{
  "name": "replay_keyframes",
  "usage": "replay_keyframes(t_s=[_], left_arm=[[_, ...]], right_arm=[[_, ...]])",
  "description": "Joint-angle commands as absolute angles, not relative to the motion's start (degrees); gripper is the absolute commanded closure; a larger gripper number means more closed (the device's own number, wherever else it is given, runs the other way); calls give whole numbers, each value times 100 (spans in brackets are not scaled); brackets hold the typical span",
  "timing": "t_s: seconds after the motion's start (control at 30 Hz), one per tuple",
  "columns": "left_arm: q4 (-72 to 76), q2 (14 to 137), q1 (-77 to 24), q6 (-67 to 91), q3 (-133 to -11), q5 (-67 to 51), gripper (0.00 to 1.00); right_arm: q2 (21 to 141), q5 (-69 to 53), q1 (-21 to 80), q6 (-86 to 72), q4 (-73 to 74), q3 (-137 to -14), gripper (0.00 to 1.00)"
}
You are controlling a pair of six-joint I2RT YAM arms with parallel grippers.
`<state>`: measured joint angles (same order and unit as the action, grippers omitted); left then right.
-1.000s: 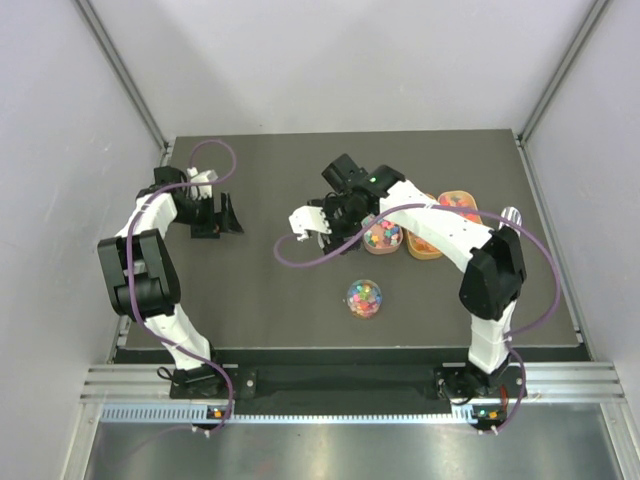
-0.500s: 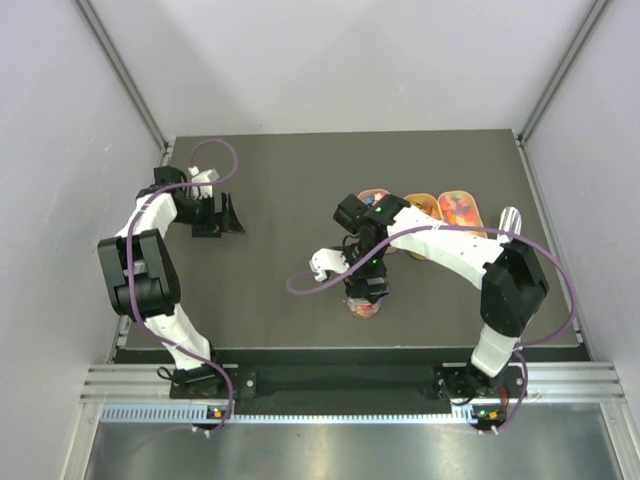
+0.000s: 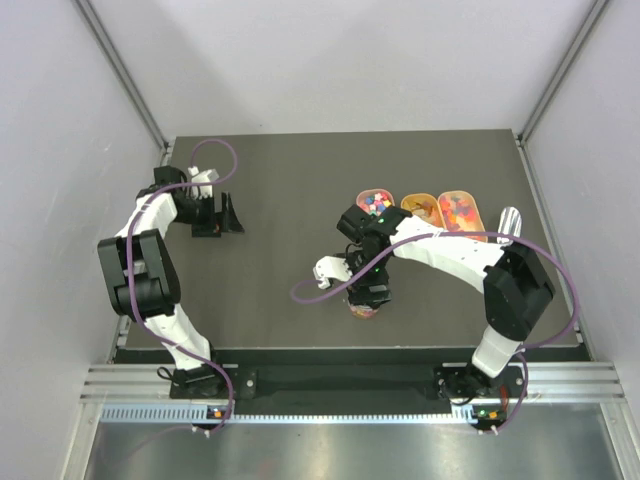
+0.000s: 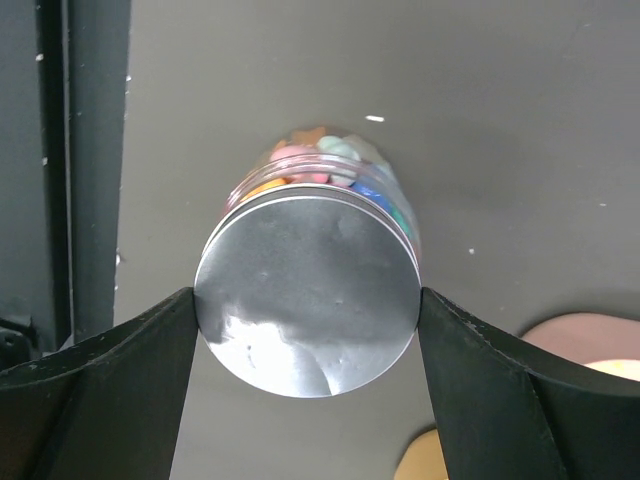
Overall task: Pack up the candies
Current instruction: Close the bottle lid on the packing bottle.
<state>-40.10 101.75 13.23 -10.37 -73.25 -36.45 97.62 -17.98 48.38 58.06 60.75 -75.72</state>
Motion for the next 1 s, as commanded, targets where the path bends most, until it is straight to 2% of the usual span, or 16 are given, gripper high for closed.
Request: replay_keyframes(t_s=[0.0,0.97], left_arm=[[-3920,9888,1283,-1037,-7304,-3674,7],[-3894,9967,1222,-993,-7269,-3709,7]], right_arm=[[9492,-1784,4878,5704,5529,-7550,25],[9378,-1591,5036,5643,5476,-7242,25]])
